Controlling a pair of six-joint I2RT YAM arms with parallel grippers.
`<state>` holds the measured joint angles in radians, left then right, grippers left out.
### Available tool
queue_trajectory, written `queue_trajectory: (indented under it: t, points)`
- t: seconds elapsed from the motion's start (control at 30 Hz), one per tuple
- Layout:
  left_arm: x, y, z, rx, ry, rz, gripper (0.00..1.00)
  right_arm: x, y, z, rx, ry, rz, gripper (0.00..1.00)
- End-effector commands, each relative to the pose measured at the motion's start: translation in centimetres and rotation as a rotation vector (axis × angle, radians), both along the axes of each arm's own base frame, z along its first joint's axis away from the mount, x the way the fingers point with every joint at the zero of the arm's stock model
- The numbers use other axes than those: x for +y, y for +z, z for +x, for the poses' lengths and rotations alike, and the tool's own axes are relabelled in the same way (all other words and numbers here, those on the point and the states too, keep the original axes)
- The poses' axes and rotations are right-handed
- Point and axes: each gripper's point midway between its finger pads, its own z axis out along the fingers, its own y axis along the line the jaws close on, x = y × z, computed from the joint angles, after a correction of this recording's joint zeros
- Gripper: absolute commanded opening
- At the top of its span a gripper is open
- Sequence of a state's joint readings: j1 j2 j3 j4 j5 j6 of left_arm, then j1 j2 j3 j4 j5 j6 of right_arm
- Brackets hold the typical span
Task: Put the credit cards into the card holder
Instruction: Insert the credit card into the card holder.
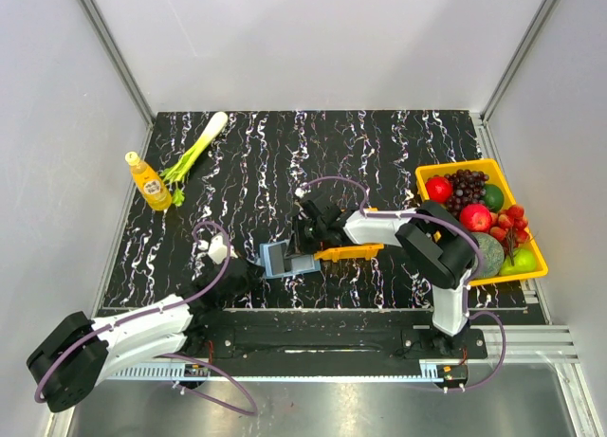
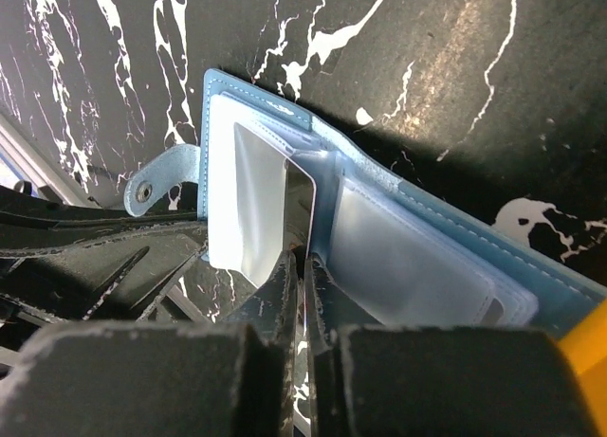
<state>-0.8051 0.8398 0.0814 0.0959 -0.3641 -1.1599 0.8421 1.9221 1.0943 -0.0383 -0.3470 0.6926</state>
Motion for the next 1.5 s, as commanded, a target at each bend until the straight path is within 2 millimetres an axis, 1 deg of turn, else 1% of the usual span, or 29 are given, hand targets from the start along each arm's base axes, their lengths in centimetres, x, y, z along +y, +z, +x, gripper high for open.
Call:
queue_trajectory:
  t: [0.0,0.1,0.13,0.23,0.4,0.47,0.57,0.67,0.7,0.73,0.83,0.9,1.07,1.17,1.27,1.3,1.47]
  points:
    - [-0.2,0.8,0.7,-0.037,0.014,-0.020,0.00,1.5,-0.4,-1.4,0.083,0.050,0.042,0.04]
    - [-0.2,0.7,0.7,-0.034,0.015,-0.021,0.00,1.7,-0.7,-1.8,0.110,0.039,0.049,0.02]
    - [-0.2,0.5,0.6,-0.031,0.016,-0.020,0.00,2.3,-0.3,-1.6,0.102,0.042,0.080,0.02]
    - [-0.2,0.5,0.6,-0.033,0.014,-0.023,0.00,2.5,-0.3,-1.7,0.109,0.043,0.088,0.06]
    - [-0.2,0.6,0.6,-0.035,0.016,-0.025,0.00,2.7,0.2,-1.7,0.089,0.048,0.091,0.07]
    - [-0.2,0.6,0.6,-0.034,0.015,-0.026,0.00,3.3,0.4,-2.4,0.089,0.075,0.098,0.08]
    - [-0.3,0.7,0.7,-0.035,0.013,-0.027,0.00,3.7,0.2,-2.9,0.100,0.096,0.094,0.11]
    - [-0.3,0.6,0.6,-0.033,0.014,-0.023,0.00,3.9,0.3,-2.8,0.090,0.100,0.088,0.13]
    - [-0.2,0.5,0.6,-0.030,0.016,-0.019,0.00,3.3,-0.1,-2.9,0.104,0.090,0.057,0.16]
    - [-0.2,0.6,0.6,-0.032,0.017,-0.019,0.00,3.0,-0.2,-2.9,0.098,0.080,0.042,0.20]
    - [0.1,0.7,0.6,-0.035,0.029,-0.020,0.00,2.2,0.0,-2.0,0.058,0.043,0.016,0.24]
    - [0.3,0.6,0.5,-0.032,0.036,-0.016,0.00,1.8,0.4,-1.4,0.041,0.021,0.018,0.28]
    - [0.5,0.5,0.4,-0.031,0.042,-0.015,0.00,0.8,1.2,-0.4,0.011,-0.016,0.023,0.38]
    - [0.5,0.5,0.5,-0.032,0.042,-0.016,0.00,0.5,1.9,-0.1,-0.012,-0.030,0.040,0.40]
    - [0.5,0.6,0.5,-0.033,0.040,-0.017,0.00,0.6,2.2,-0.3,-0.016,-0.023,0.053,0.42]
    - [0.5,0.5,0.5,-0.034,0.040,-0.019,0.00,1.3,2.8,0.0,-0.029,-0.009,0.091,0.42]
    - [0.3,0.5,0.5,-0.032,0.033,-0.018,0.00,1.9,2.4,-0.2,-0.001,0.004,0.109,0.43]
